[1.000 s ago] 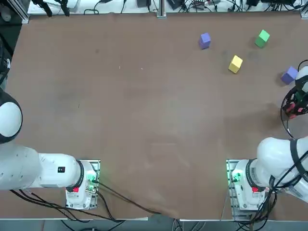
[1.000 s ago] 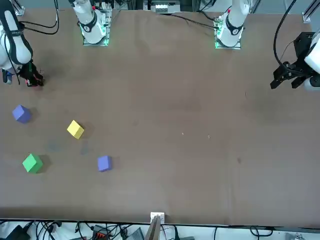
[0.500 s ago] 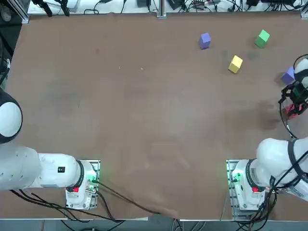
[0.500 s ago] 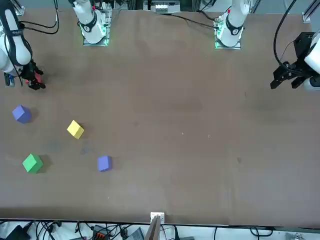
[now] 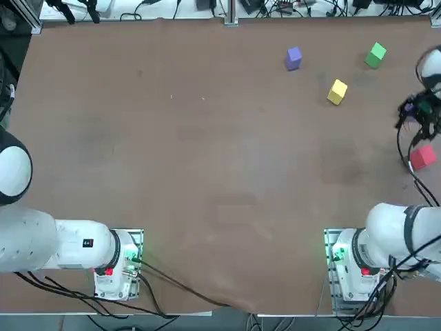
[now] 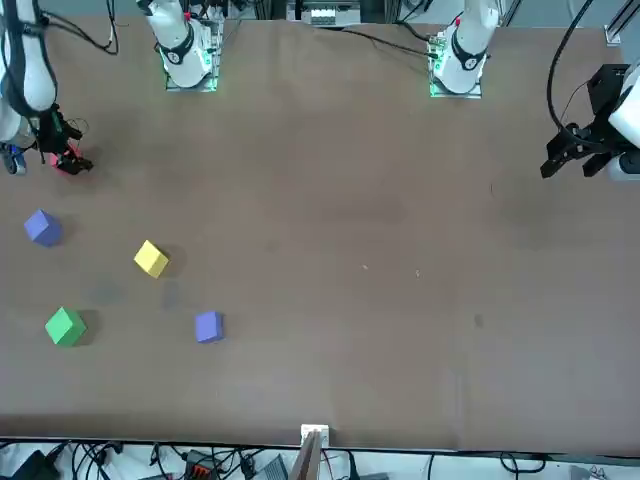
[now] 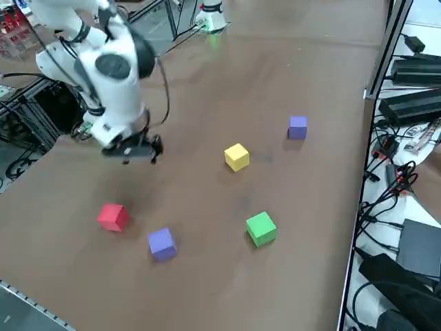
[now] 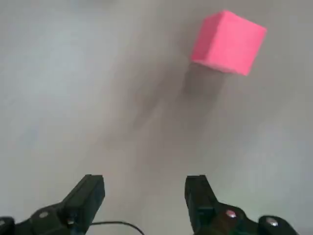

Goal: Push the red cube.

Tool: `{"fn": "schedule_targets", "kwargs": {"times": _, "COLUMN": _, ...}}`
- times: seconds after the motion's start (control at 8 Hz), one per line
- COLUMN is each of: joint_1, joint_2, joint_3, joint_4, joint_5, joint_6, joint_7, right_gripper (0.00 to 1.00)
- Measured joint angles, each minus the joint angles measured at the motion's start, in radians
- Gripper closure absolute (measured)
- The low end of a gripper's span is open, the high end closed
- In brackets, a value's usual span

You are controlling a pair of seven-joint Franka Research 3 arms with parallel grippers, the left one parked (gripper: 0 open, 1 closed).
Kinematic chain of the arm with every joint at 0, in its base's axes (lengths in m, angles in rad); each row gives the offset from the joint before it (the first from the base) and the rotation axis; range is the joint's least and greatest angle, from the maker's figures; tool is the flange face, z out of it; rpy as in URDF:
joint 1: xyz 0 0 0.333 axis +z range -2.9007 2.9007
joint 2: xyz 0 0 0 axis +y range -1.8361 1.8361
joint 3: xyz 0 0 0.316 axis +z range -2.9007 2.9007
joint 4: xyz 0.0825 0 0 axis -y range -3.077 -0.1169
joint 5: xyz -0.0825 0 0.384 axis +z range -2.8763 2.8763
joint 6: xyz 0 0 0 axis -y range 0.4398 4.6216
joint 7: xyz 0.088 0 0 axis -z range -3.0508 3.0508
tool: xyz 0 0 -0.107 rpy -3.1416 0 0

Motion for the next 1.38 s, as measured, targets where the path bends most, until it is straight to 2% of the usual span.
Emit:
{"fn": "schedule_targets", "kwargs": {"times": 0.25, "joint_1": 0.145, "joint_2": -0.048, "joint_3": 0.005, "joint_4": 0.097, "joint_5": 0.0, "joint_6": -0.111, "joint_7": -0.014, "right_gripper": 0.0}}
{"fn": "schedule_targets", "kwargs": {"times": 0.5, "joint_1": 0.239, "joint_2": -0.04, "joint_3": 0.006, "joint_4": 0.231, "joint_5": 0.0, "joint_6": -0.196, "joint_7": -0.102, "right_gripper": 0.0}}
{"fn": "schedule_targets", "kwargs": {"times": 1.0, "joint_1": 0.28, "joint_2": -0.034, "joint_3": 0.005, "joint_4": 0.4, "joint_5": 0.004, "joint_6": -0.275, "joint_7": -0.384, "right_gripper": 0.0}}
{"fn": "schedule_targets", "kwargs": {"times": 1.38, "joint_1": 0.335, "joint_2": -0.033, "joint_3": 0.005, "joint_4": 0.509, "joint_5": 0.005, "joint_6": -0.292, "joint_7": -0.419, "right_gripper": 0.0}}
